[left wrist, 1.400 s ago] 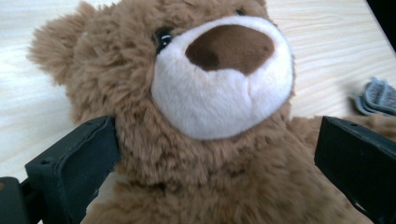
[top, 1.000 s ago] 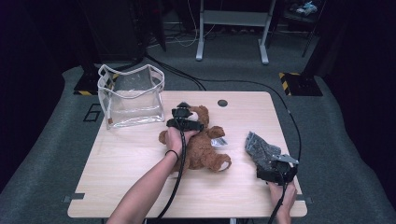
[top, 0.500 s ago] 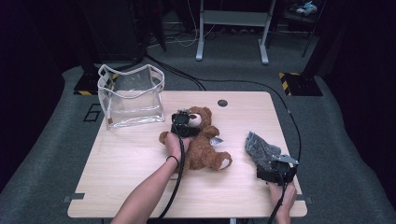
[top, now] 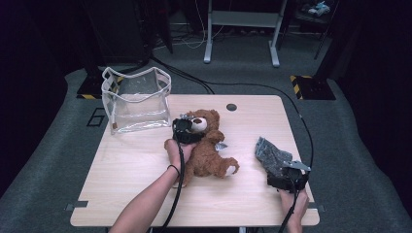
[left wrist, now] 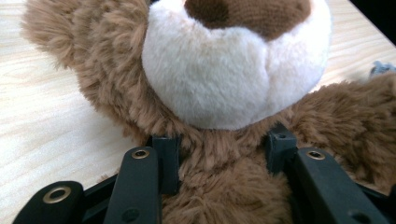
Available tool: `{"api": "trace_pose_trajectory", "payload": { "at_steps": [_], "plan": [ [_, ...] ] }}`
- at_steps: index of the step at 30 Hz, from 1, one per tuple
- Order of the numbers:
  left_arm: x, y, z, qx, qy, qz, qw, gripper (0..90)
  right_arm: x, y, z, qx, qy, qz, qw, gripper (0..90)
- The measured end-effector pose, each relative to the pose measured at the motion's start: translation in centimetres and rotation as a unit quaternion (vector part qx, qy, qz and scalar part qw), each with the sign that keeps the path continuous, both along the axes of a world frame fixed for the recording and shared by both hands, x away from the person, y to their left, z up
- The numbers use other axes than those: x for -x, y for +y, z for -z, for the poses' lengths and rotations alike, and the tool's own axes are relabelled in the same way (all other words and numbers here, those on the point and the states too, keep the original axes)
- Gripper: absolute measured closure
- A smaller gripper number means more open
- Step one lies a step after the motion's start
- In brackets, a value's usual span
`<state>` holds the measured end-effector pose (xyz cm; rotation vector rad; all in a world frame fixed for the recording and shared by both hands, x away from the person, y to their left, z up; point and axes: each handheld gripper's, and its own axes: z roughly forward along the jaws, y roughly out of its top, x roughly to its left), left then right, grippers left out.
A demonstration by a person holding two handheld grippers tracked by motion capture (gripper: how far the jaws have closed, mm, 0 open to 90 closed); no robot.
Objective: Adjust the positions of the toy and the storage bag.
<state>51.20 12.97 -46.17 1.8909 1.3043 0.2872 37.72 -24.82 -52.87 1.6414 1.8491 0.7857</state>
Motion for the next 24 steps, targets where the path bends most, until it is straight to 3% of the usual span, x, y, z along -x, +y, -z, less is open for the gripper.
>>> {"api": "trace_pose_trajectory", "payload": {
  "at_steps": [8, 16, 24],
  "plan": [
    [1.3, 0.6, -1.4, -0.005, -0.025, 0.023, 0.9994, 59.6, 0.0, 0.0, 0.0, 0.001, 0.0, -0.002, 1.0, 3.7],
    [2.4, 2.3, -2.2, -0.001, -0.052, 0.021, 0.9984, 61.1, 0.0, 0.0, 0.0, 0.001, 0.0, -0.003, 1.0, 3.6],
    [4.0, 4.3, -3.7, 0.0, -0.092, 0.019, 0.9956, 62.5, 0.0, 0.0, 0.0, 0.001, 0.001, -0.003, 1.0, 3.4]
  ]
}}
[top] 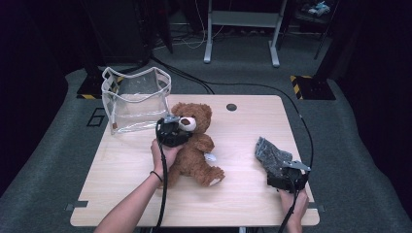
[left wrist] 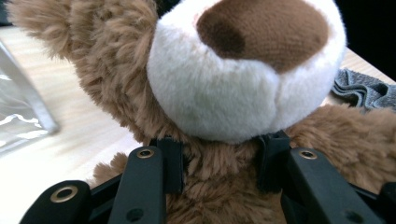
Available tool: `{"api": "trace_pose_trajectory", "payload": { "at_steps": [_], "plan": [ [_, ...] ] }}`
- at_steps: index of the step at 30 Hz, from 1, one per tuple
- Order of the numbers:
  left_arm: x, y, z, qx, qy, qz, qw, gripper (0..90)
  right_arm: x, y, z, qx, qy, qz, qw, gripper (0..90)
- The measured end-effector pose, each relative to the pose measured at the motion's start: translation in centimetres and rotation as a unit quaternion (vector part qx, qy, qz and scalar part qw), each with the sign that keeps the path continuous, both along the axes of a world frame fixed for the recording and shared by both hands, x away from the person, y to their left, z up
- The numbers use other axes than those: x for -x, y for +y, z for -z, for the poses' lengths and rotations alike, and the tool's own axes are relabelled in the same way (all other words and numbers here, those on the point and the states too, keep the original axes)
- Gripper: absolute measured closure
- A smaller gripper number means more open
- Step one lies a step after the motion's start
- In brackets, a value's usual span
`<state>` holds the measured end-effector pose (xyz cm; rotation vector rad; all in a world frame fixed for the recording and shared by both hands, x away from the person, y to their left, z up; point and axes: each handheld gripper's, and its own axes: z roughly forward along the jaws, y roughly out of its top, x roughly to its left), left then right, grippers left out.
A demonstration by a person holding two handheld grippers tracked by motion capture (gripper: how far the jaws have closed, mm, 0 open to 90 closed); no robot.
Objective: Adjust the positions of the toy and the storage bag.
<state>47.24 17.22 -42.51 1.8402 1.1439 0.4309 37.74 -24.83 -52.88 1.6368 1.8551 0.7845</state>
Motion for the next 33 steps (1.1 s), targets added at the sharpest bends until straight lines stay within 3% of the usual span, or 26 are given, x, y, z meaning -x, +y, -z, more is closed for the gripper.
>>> {"api": "trace_pose_trajectory", "payload": {
  "at_steps": [5, 7, 17, 33],
  "plan": [
    [0.8, 1.3, -0.6, -0.014, -0.015, 0.005, 0.9998, 62.5, 0.0, 0.0, 0.0, 0.001, 0.0, 0.0, 1.0, 3.4],
    [1.1, 1.8, -0.7, -0.01, -0.019, 0.004, 0.9998, 62.5, 0.0, 0.0, 0.0, 0.001, 0.0, 0.0, 1.0, 3.4],
    [2.7, 5.3, -1.3, -0.022, -0.024, 0.006, 0.9994, 62.9, -0.1, 0.0, 0.0, -0.001, -0.001, 0.003, 1.0, 3.1],
    [4.6, 10.9, -1.8, -0.043, 0.011, -0.002, 0.999, 62.9, -0.1, 0.0, 0.0, -0.001, -0.001, 0.003, 1.0, 3.0]
  ]
}}
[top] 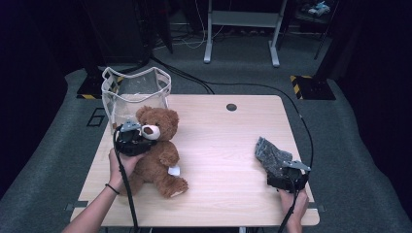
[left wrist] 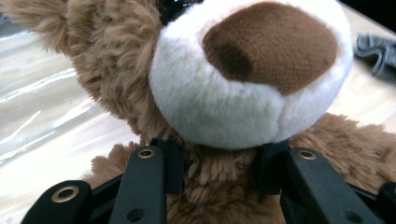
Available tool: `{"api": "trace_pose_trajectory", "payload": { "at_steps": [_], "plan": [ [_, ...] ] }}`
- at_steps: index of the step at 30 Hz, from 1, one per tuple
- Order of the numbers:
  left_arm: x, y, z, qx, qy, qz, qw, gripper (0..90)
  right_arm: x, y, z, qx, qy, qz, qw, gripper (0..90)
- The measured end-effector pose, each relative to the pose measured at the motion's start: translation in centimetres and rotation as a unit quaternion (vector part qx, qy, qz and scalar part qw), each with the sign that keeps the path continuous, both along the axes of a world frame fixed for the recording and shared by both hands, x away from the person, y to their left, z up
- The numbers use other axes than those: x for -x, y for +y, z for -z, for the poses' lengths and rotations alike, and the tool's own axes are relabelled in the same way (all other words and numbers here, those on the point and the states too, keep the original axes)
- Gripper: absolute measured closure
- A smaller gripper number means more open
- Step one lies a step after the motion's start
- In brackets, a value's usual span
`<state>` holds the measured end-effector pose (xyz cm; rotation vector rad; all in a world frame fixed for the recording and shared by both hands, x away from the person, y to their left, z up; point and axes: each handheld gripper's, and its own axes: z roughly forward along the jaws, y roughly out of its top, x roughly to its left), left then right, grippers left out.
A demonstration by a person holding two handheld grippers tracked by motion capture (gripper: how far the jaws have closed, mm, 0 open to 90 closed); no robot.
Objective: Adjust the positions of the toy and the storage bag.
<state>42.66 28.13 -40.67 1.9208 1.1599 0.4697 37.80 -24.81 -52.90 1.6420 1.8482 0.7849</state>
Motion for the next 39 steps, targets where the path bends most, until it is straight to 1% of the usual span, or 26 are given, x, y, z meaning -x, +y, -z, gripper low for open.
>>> {"api": "trace_pose_trajectory", "payload": {
  "at_steps": [1, 3, 4, 6, 7, 8, 9, 10, 11, 13, 14, 15, 16, 19, 20, 21, 22, 23, 25, 26, 28, 30, 32, 34, 36, 39],
  "plan": [
    [0.1, 0.3, -0.1, -0.006, 0.005, 0.005, 1.0, 62.9, 0.0, 0.0, 0.0, 0.0, 0.0, 0.0, 1.0, 2.9],
    [0.4, 0.8, -0.1, -0.01, 0.007, 0.003, 0.9999, 62.8, 0.0, 0.0, 0.0, 0.0, 0.0, 0.0, 1.0, 2.9],
    [0.5, 1.0, -0.1, -0.012, 0.013, 0.004, 0.9998, 62.8, 0.0, 0.0, 0.0, 0.0, 0.0, 0.0, 1.0, 3.0],
    [0.4, 1.6, 0.1, -0.011, 0.022, 0.003, 0.9997, 62.7, 0.0, 0.0, 0.0, 0.0, 0.0, 0.0, 1.0, 2.9],
    [0.2, 1.9, 0.2, -0.007, 0.032, 0.001, 0.9995, 62.6, 0.0, 0.0, 0.0, 0.0, 0.001, 0.0, 1.0, 2.9],
    [0.1, 2.0, 0.4, -0.004, 0.035, 0.0, 0.9994, 62.3, 0.0, 0.0, 0.0, 0.0, 0.001, 0.0, 1.0, 2.9],
    [-0.1, 2.1, 0.5, -0.002, 0.044, 0.0, 0.999, 61.9, 0.0, 0.0, 0.0, 0.0, 0.001, 0.0, 1.0, 2.8],
    [-0.3, 2.1, 0.7, 0.003, 0.048, -0.005, 0.9988, 61.3, 0.0, 0.0, 0.0, 0.0, 0.001, 0.0, 1.0, 2.8],
    [-0.6, 2.1, 0.8, 0.001, 0.055, -0.001, 0.9985, 60.6, 0.0, 0.0, 0.0, 0.0, 0.001, 0.0, 1.0, 2.8],
    [-1.1, 1.8, 1.3, 0.007, 0.062, -0.007, 0.998, 58.7, 0.0, 0.0, 0.0, 0.0, 0.002, 0.0, 1.0, 2.8],
    [-1.4, 1.8, 1.4, 0.003, 0.067, -0.005, 0.9977, 57.7, 0.0, 0.0, 0.0, 0.0, 0.002, 0.0, 1.0, 2.8],
    [-1.6, 1.6, 1.7, 0.01, 0.072, -0.011, 0.9973, 57.2, 0.0, 0.0, 0.0, 0.0, 0.001, 0.0, 1.0, 2.8],
    [-2.0, 1.5, 2.0, 0.008, 0.076, -0.013, 0.997, 57.0, 0.0, 0.0, 0.0, 0.0, 0.002, 0.0, 1.0, 2.8],
    [-2.9, 1.5, 2.8, -0.004, 0.102, -0.01, 0.9947, 57.3, 0.0, 0.0, 0.0, 0.0, 0.002, 0.0, 1.0, 2.8],
    [-3.1, 1.4, 3.1, -0.011, 0.11, -0.008, 0.9938, 57.4, 0.0, 0.0, 0.0, -0.001, 0.002, 0.0, 1.0, 2.8],
    [-3.2, 1.5, 3.4, -0.011, 0.113, -0.009, 0.9935, 57.4, 0.0, 0.0, 0.0, -0.001, 0.002, 0.0, 1.0, 2.8],
    [-3.2, 1.5, 3.6, -0.011, 0.126, -0.01, 0.9919, 57.5, 0.0, 0.0, 0.0, 0.0, 0.001, 0.0, 1.0, 2.8],
    [-3.3, 1.7, 3.8, -0.014, 0.13, -0.011, 0.9914, 57.4, 0.0, 0.0, 0.0, 0.0, 0.001, 0.0, 1.0, 2.8],
    [-3.4, 2.1, 4.2, -0.01, 0.14, -0.017, 0.99, 57.1, 0.0, 0.0, 0.0, 0.0, 0.001, 0.0, 1.0, 2.9],
    [-3.5, 2.2, 4.3, -0.006, 0.139, -0.021, 0.99, 56.8, 0.0, 0.0, 0.0, 0.0, 0.002, -0.001, 1.0, 2.9],
    [-3.8, 2.5, 4.5, 0.0, 0.143, -0.025, 0.9894, 52.9, 0.0, 0.0, 0.0, -0.002, 0.003, 0.001, 1.0, 2.9],
    [-4.0, 2.5, 4.6, 0.006, 0.15, -0.03, 0.9882, 45.0, 0.0, 0.0, 0.0, -0.002, 0.003, 0.001, 1.0, 2.9],
    [-4.1, 2.5, 4.6, 0.008, 0.147, -0.028, 0.9887, 39.2, 0.0, 0.0, 0.0, -0.001, 0.002, -0.001, 1.0, 2.9],
    [-4.1, 2.3, 4.3, 0.002, 0.143, -0.026, 0.9894, 33.7, 0.0, 0.0, 0.0, -0.003, 0.003, 0.0, 1.0, 2.9],
    [-3.9, 2.2, 3.9, -0.006, 0.134, -0.022, 0.9907, 29.5, 0.0, 0.0, 0.0, -0.003, 0.004, 0.0, 1.0, 2.9],
    [-3.6, 2.0, 2.8, -0.011, 0.103, -0.027, 0.9943, 24.2, 0.0, 0.0, 0.0, -0.003, 0.004, 0.0, 1.0, 2.9]
  ]
}}
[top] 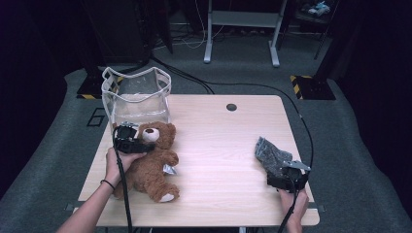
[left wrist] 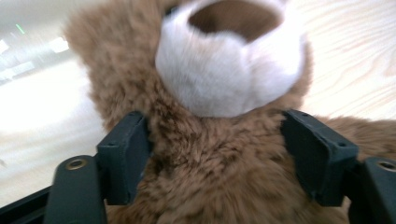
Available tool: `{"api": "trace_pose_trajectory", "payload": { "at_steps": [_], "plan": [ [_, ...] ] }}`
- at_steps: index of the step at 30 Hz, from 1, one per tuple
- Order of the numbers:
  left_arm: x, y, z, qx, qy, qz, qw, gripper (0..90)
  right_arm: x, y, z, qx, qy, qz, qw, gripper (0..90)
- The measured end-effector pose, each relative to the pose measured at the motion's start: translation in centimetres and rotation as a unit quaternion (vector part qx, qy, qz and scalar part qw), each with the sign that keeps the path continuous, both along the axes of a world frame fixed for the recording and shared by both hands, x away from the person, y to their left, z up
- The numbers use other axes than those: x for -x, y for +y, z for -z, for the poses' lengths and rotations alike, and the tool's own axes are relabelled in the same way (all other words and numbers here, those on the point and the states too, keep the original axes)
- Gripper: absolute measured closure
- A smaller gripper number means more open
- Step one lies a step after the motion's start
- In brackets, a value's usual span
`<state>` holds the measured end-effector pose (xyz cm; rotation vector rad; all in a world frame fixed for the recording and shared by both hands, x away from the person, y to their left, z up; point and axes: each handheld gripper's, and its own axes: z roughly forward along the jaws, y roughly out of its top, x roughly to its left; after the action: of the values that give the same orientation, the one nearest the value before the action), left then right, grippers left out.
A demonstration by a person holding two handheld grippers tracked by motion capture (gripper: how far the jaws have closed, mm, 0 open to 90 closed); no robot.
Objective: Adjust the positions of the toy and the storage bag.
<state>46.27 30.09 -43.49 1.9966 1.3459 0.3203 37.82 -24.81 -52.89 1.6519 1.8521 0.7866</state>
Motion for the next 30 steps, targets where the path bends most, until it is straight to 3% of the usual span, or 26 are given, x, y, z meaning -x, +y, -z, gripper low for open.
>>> {"api": "trace_pose_trajectory", "payload": {
  "at_steps": [3, 6, 11, 12, 26, 30],
  "plan": [
    [0.1, -0.1, -1.5, -0.009, -0.023, -0.001, 0.9997, 20.2, 0.0, 0.0, 0.0, 0.0, 0.0, 0.0, 1.0, 2.9],
    [-0.1, -0.3, -2.9, -0.004, -0.04, -0.009, 0.9992, 17.8, 0.0, 0.0, 0.0, -0.001, 0.0, -0.001, 1.0, 2.9],
    [-1.2, -0.5, -4.8, -0.023, -0.055, -0.003, 0.9983, 14.8, 0.0, 0.0, 0.0, -0.001, 0.0, -0.001, 1.0, 2.9],
    [-1.5, -0.7, -5.0, -0.015, -0.061, -0.008, 0.998, 14.4, 0.0, -0.1, 0.0, -0.001, -0.001, -0.003, 1.0, 2.9],
    [-5.0, -2.0, -8.1, -0.015, -0.075, -0.015, 0.9969, 5.5, -0.1, -0.1, 0.0, -0.006, 0.002, -0.005, 1.0, 2.9],
    [-6.3, -2.3, -8.9, -0.027, -0.076, -0.018, 0.9966, 4.5, -0.1, -0.1, 0.0, -0.006, 0.002, -0.005, 1.0, 3.0]
  ]
}}
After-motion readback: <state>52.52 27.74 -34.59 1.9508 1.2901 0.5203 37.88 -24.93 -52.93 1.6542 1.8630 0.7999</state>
